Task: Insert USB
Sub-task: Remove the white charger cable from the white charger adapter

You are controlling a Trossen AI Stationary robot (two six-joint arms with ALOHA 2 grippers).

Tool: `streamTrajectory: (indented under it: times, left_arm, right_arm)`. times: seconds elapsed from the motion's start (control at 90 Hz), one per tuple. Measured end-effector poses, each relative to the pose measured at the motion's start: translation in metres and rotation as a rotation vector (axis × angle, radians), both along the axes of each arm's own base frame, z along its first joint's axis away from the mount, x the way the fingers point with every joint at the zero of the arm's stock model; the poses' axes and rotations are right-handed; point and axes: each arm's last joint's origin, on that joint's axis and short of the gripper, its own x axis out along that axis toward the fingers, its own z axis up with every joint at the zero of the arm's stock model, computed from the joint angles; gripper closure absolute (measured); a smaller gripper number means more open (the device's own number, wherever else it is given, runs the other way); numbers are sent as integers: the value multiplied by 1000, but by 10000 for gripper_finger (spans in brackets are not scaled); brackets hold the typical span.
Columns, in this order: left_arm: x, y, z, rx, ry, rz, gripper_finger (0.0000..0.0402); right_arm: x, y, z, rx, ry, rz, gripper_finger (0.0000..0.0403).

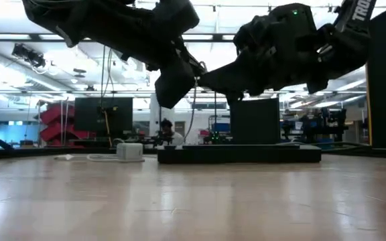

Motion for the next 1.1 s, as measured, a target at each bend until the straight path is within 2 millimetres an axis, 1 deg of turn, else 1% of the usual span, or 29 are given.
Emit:
streamTrajectory:
  times: [0.1,0.178,0.289,0.378,0.433,0.478,0.578,0.667,0.767,0.889,0.989,1.1]
  left_arm:
    - [-4,-2,1,35,12,91,401]
    - [-8,-2,3,66,53,149,401]
    - [-22,1,6,72,82,230,401]
    - [-42,9,9,-5,52,226,401]
    - [-58,18,10,-110,37,200,401]
    - [-71,27,12,-209,10,215,401]
    - [-96,45,15,-428,-18,294,402]
    - [-106,52,12,-584,-22,362,402]
    - [-106,53,6,-725,24,364,401]
    - [-101,52,4,-784,32,330,392]
    - [-99,50,5,-817,20,309,365]
    - [-98,50,5,-822,14,306,320]
  right_arm:
    - [0,3,0,-21,-5,9,287]
    - [0,4,0,-25,-5,-2,254]
    - [0,5,0,-29,-4,-20,211]
    - [0,4,-2,-30,10,-22,184]
    - [0,4,-2,-30,15,-22,172]
    - [0,4,-2,-30,14,-22,164]
    - [0,4,-2,-30,9,-23,156]
    - [0,4,-1,-30,0,-25,158]
    - [0,2,0,-30,-2,-31,164]
    - [0,2,0,-31,-2,-42,171]
    - [0,2,-1,-31,0,-39,174]
    - [0,3,-1,-31,1,-34,172]
